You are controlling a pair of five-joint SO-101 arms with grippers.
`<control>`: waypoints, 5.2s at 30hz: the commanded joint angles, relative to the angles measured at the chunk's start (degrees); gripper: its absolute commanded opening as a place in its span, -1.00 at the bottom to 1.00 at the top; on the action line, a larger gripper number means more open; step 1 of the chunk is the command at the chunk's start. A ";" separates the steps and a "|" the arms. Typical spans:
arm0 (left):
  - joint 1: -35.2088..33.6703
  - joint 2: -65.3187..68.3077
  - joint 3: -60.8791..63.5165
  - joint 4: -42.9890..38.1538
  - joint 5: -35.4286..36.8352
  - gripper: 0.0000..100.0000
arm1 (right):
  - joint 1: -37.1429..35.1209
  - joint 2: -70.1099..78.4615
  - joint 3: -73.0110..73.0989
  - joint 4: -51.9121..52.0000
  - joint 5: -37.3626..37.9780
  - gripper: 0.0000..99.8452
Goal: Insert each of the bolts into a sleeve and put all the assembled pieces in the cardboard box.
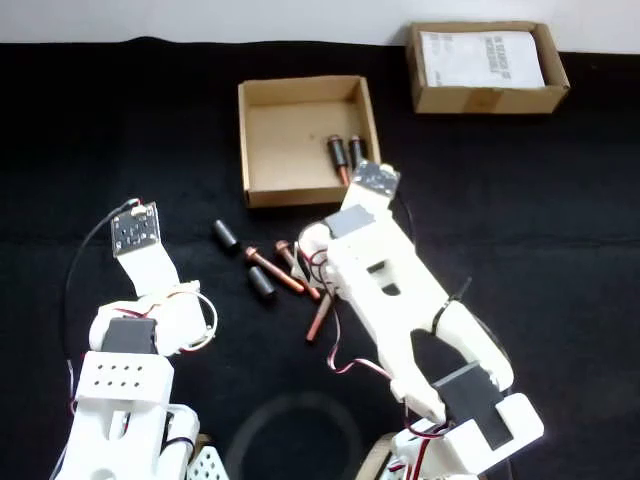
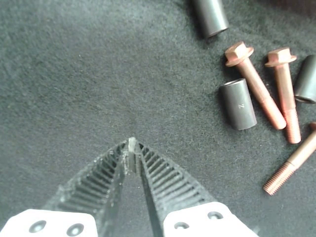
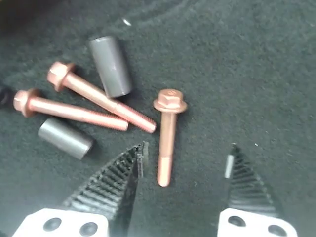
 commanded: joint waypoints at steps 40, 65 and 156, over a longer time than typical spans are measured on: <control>-0.04 -0.66 -0.22 -2.20 0.00 -0.98 | 0.66 -1.89 9.27 -17.54 -1.93 -0.63; -0.31 -0.92 2.77 -2.29 0.09 -0.98 | 2.42 15.96 -15.87 -7.69 13.98 -0.63; 33.89 73.80 -63.08 10.20 -10.55 -0.71 | 42.59 11.91 -63.96 33.10 32.53 -0.99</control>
